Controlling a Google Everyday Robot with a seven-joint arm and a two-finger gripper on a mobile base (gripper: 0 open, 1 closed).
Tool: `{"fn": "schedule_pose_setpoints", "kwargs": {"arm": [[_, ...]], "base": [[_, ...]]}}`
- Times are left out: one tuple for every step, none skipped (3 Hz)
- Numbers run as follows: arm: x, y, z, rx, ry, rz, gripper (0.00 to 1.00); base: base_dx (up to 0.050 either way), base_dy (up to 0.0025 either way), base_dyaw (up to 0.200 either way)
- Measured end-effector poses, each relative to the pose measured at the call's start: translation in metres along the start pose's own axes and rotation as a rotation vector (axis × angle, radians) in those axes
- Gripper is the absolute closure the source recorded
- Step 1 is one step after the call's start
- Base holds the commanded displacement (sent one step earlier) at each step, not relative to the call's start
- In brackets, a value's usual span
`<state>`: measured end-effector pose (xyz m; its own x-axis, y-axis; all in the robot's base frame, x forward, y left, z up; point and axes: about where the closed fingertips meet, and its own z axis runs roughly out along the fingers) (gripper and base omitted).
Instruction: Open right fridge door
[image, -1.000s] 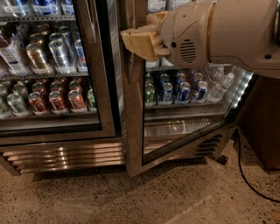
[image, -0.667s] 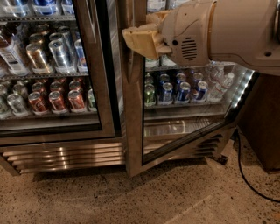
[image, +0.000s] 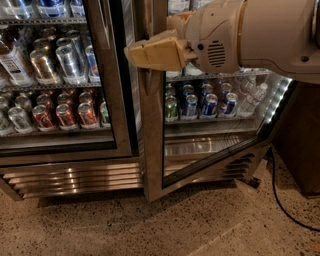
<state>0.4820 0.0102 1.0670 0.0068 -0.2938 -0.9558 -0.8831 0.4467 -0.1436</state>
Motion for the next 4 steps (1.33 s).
{"fn": "schedule_pose_setpoints", "kwargs": {"arm": [[0.001,0.007,-0.016,0.042,0.025,0.001,0.44],[0.001,0.021,-0.047,0.119,0.068,0.005,0.48],[-0.003,0.039,-0.083,0.214,0.118,0.002,0.47],[-0.008,0.051,-0.097,0.255,0.14,-0.007,0.51]], "base": [[0.0,0.0,0.0],[0.0,0.0,0.0],[0.0,0.0,0.0],[0.0,0.0,0.0]]}}
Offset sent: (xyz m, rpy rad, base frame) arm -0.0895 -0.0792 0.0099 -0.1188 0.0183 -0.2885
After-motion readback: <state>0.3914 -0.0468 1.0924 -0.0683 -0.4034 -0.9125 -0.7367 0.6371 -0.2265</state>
